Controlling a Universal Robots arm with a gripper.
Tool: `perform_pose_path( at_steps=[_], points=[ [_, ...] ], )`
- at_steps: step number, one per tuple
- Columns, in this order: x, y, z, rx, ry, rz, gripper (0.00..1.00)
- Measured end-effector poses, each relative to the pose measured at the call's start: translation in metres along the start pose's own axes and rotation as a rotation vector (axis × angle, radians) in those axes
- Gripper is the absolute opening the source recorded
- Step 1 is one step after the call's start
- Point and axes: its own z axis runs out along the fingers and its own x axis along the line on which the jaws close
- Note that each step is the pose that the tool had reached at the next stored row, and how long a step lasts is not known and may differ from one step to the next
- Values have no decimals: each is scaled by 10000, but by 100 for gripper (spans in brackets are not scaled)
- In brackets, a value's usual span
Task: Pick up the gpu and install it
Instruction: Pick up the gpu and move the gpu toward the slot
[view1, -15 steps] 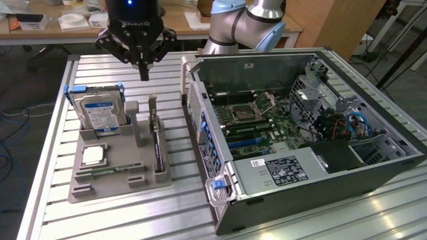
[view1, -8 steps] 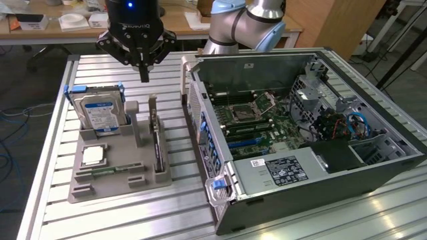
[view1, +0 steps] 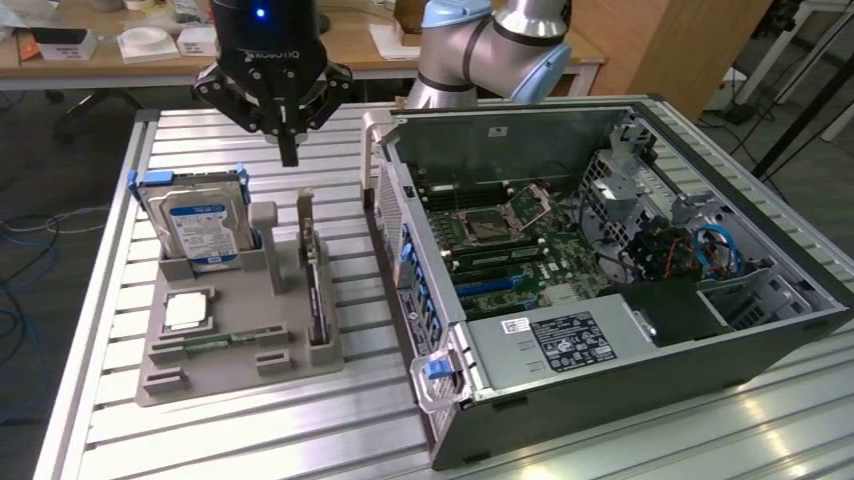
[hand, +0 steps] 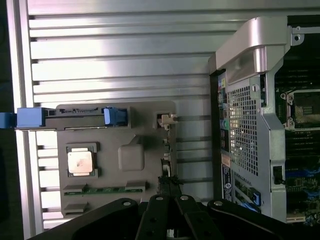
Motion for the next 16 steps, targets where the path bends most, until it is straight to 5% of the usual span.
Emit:
perform_pose_path(
  at_steps=[8, 16],
  points=[
    [40, -15, 139, -3, -39, -4, 11],
    [39, -71, 179, -3, -52, -2, 11]
  ],
)
